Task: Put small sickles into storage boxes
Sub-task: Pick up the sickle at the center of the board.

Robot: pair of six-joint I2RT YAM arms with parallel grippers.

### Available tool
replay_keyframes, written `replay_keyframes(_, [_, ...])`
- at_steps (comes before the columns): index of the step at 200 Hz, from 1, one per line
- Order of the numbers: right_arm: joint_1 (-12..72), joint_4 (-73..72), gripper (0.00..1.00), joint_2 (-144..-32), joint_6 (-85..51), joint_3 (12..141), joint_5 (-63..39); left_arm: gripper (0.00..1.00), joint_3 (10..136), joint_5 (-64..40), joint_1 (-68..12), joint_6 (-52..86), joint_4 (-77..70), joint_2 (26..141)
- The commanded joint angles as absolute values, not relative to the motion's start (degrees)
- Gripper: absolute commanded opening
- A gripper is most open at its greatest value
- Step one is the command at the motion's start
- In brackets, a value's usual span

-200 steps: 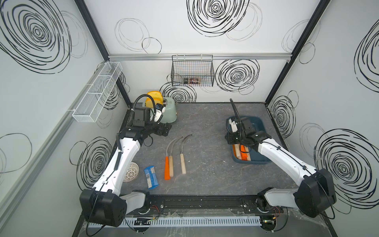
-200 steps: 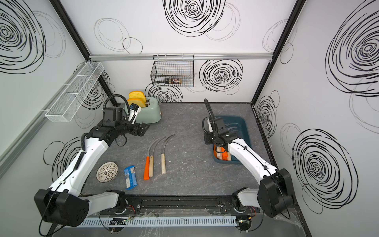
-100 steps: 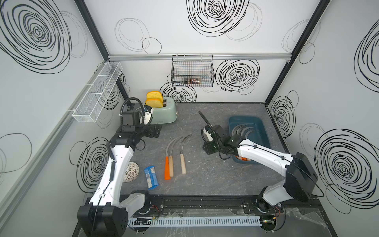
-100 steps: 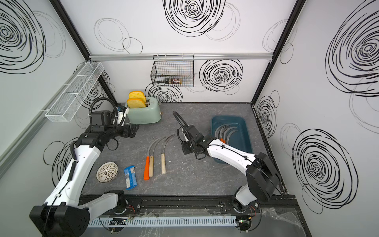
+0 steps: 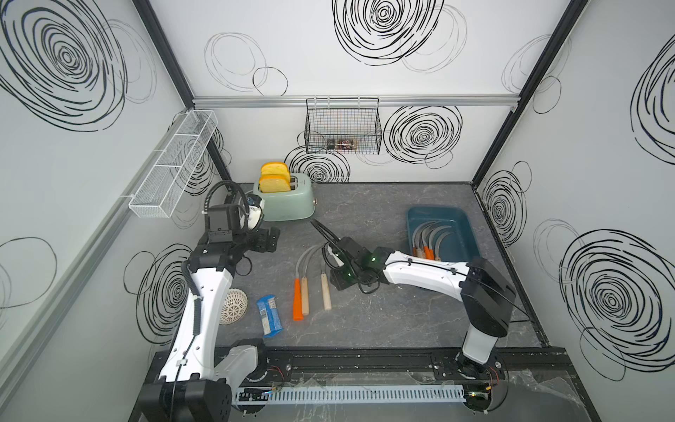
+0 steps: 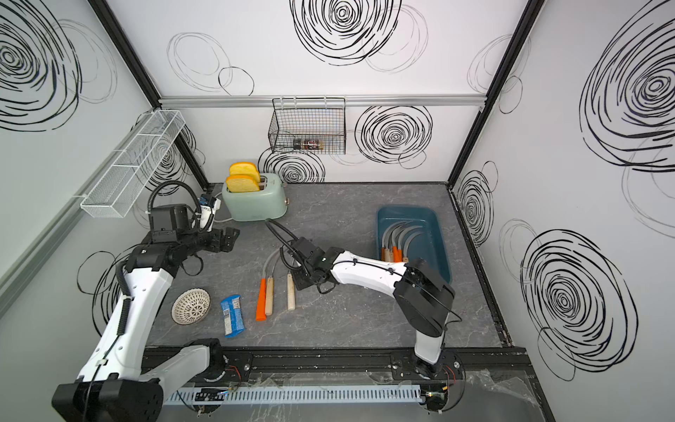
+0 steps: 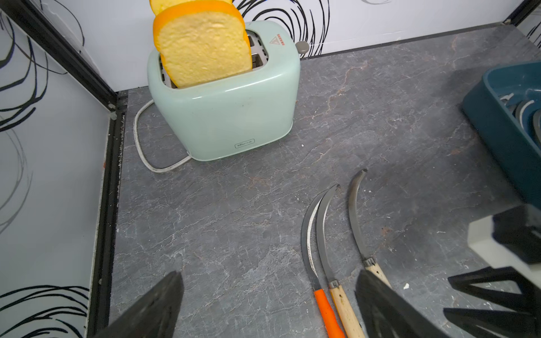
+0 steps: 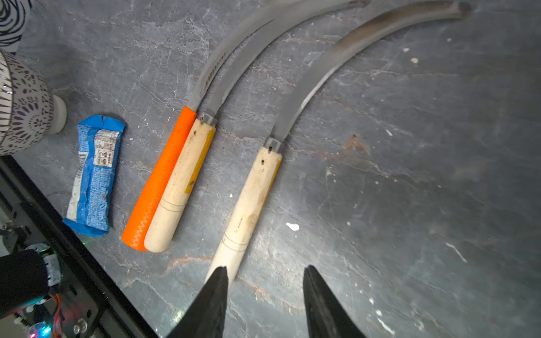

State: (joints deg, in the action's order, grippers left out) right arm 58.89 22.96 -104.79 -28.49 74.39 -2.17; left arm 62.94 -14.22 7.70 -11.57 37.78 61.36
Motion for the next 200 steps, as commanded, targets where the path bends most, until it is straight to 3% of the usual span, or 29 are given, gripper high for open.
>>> replay_keyframes(1, [59.60,25.48,0.48,-107.07,-28.39,77.41,-1.76,0.96,62.03,-15.81,9.52,-12.71,37.58,60.36])
replay_keyframes(63, [60.72,26.41,0.48,-112.95,-27.95,82.02,-3.87,0.96,62.66,-17.12,10.98,-13.73,37.43,61.61])
replay_keyframes(200, [63.11,35.59,0.49,-121.24,-27.33,91.04,1.55,0.96,63.11,-21.97,14.02,-14.33,37.08,61.55])
